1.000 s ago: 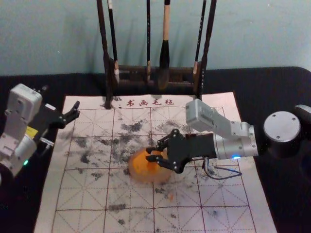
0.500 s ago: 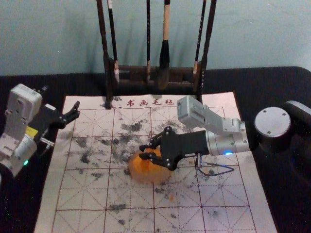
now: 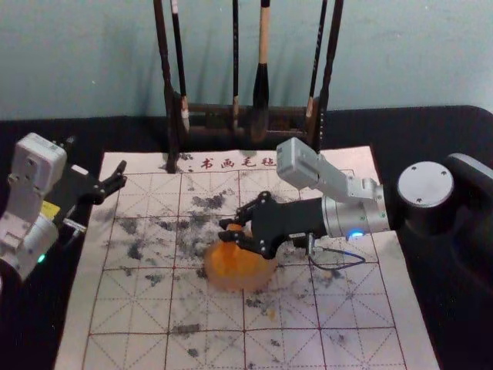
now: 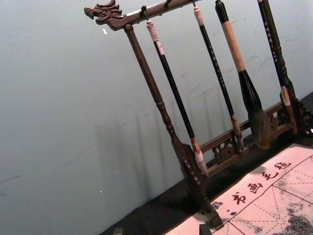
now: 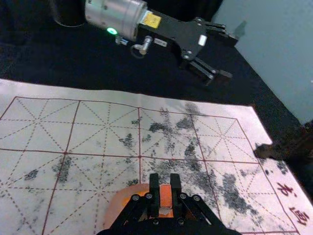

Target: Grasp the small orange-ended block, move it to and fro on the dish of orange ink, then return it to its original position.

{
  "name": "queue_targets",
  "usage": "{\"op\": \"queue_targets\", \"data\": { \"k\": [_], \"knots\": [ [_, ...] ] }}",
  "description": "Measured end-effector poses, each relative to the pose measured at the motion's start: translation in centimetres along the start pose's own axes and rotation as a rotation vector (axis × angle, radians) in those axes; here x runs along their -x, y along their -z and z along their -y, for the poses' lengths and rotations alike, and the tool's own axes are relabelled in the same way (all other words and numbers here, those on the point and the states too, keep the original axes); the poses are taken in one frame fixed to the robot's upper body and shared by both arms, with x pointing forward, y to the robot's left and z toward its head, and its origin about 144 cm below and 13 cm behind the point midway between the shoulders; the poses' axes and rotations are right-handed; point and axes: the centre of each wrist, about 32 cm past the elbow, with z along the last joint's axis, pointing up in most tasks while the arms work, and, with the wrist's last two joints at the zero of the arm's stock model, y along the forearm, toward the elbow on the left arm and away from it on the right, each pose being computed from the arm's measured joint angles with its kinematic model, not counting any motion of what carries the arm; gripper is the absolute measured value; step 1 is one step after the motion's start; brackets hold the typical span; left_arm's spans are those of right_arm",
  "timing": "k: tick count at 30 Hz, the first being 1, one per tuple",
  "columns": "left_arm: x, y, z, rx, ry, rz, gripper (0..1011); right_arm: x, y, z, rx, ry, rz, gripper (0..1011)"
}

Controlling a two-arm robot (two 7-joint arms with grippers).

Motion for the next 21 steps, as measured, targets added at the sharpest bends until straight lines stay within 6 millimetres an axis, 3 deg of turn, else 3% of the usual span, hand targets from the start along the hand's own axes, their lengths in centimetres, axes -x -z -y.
{"op": "queue_targets", "data": {
  "k": [21],
  "knots": [
    [0.0,0.0,0.0,0.000,0.000,0.000,1001,-0.1,0.2,1.7,0.034,0.050,-0.015,133]
  ]
}}
